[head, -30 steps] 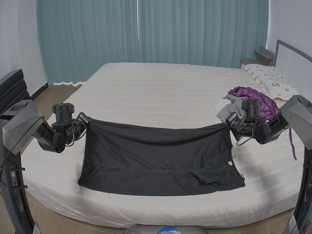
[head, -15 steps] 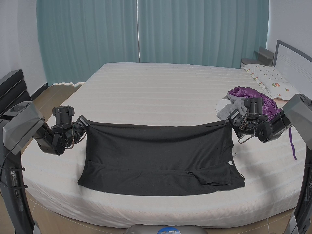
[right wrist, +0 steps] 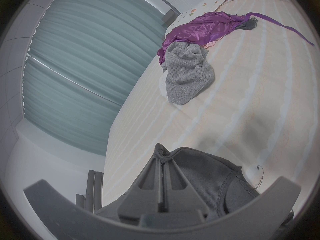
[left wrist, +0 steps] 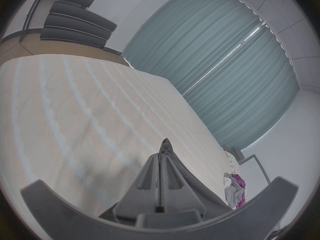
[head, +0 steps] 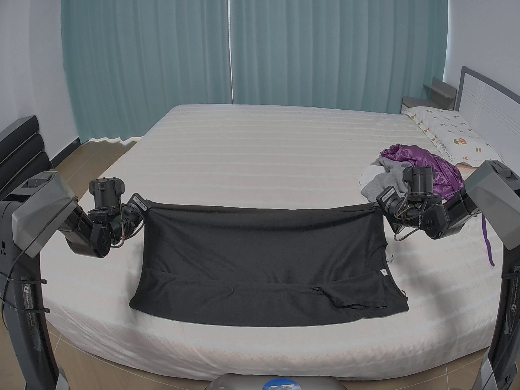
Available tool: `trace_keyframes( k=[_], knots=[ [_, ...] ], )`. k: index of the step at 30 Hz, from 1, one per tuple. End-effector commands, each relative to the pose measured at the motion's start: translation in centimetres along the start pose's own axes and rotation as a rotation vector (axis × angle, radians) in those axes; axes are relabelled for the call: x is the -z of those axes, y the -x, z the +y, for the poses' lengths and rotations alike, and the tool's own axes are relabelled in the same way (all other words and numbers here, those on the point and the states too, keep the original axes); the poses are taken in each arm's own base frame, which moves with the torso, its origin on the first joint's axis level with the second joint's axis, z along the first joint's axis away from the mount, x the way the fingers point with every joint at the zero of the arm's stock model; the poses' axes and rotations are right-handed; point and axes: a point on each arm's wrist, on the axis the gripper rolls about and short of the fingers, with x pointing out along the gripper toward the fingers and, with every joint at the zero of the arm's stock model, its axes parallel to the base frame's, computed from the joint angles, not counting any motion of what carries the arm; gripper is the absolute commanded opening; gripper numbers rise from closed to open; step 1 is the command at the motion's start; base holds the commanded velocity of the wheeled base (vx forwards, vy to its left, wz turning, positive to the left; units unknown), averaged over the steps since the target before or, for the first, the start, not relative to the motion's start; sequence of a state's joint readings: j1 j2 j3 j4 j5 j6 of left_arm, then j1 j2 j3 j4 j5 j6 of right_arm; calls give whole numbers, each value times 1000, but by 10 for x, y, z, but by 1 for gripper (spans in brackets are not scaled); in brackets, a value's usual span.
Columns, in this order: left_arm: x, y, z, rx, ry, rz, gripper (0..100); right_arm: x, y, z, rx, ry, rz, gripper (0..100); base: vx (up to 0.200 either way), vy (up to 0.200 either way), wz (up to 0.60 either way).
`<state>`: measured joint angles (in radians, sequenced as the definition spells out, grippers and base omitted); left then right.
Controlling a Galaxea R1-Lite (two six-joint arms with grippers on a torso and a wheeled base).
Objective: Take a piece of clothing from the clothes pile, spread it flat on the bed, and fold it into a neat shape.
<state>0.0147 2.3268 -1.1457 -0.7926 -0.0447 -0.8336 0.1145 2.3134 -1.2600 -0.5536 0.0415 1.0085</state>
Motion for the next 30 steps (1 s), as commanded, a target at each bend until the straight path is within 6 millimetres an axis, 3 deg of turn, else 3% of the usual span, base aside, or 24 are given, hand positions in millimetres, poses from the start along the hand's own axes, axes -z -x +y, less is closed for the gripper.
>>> trace_keyframes(
  k=[1,10,17,21,30],
  knots=[
    [4,-5,5,-12,2,9,0,2,-3,-3,6,1,6,0,0,0,0],
    [3,6,9,-33,2,22,0,4,14,-6,27,0,30,0,0,0,0],
    [7,25,16,-48,-35,75,0,15,33,-20,61,20,95,0,0,0,0],
    [16,36,26,-85,-67,109,0,26,45,-34,102,28,149,0,0,0,0],
    [38,48,47,-143,-92,192,0,44,47,-56,169,59,217,0,0,0,0]
  ],
)
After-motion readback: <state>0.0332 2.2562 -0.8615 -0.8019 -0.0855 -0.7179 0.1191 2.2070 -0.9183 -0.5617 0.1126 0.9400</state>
